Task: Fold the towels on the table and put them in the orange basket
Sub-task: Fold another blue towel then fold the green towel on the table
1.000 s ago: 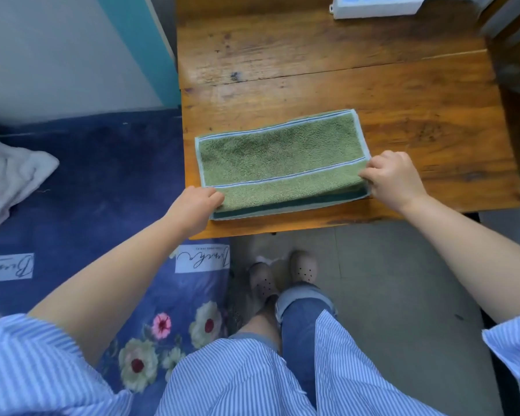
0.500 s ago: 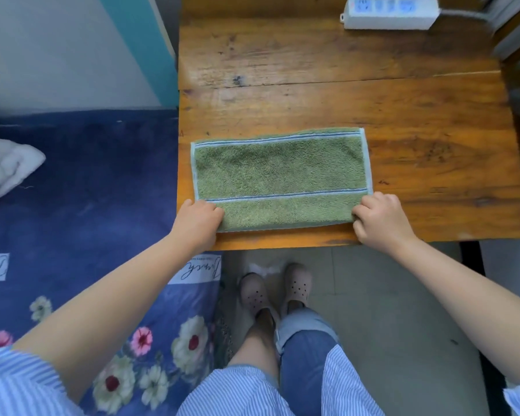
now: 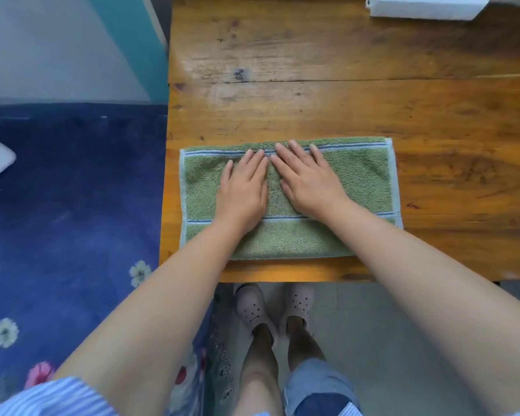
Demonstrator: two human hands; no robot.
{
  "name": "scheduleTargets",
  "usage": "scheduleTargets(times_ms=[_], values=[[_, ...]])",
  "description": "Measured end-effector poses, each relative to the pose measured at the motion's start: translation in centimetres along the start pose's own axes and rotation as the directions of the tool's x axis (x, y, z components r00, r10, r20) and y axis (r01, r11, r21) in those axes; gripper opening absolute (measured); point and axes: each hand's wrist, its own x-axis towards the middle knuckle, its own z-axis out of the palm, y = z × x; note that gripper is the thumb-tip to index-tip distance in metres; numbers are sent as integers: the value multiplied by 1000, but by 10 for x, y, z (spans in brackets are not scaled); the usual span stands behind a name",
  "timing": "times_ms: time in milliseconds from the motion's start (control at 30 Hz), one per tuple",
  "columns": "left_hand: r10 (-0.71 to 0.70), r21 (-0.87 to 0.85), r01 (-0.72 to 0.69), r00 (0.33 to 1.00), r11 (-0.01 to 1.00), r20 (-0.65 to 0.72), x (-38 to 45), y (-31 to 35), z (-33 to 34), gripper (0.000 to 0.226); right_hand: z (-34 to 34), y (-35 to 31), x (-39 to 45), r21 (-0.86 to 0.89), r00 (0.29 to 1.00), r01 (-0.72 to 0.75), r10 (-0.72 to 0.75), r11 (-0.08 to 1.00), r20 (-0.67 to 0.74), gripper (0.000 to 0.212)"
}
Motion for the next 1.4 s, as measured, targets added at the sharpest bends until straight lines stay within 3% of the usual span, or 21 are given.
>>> scheduleTargets(times_ms=[100, 300, 500, 567, 633, 833, 1000, 1100, 1267, 1400], values=[[-57, 109, 54, 998, 993, 30, -4, -20, 7, 56, 7, 12, 1, 0, 999, -50, 50, 999, 0, 52], [-342, 94, 337, 939, 937, 38, -6, -58, -10, 66, 6, 57, -23, 90, 930, -363, 366, 927, -19, 62], [-418, 91, 411, 905, 907, 83, -7, -69, -20, 67, 3, 85, -59, 214, 842, -529, 539, 821, 15, 71], [-401, 196, 386, 915, 901, 41, -11, -61, -20, 66, 3, 84, -72, 254, 809, -577, 587, 777, 42, 71], [-294, 285, 283, 956, 916, -6, -22, -49, -18, 65, 5, 76, -87, 296, 776, -615, 628, 731, 63, 67], [-107, 179, 85, 987, 980, 118, -71, -3, 4, 66, 1, 33, -119, 401, 646, -707, 762, 583, 32, 62], [-115, 182, 86, 982, 979, 150, -73, 6, 18, 64, -3, 21, -118, 491, 549, -770, 815, 408, 184, 66], [-108, 191, 74, 979, 979, 171, -73, 6, 17, 64, -8, 31, -111, 571, 467, -783, 840, 248, 276, 45], [-46, 115, 31, 991, 993, 128, -67, 5, 8, 70, -15, 40, -109, 715, 531, -650, 827, 256, 186, 17], [-25, 97, 13, 992, 995, 124, -46, 8, 7, 70, -31, 51, -106, 677, 605, -573, 795, 462, -30, 16]])
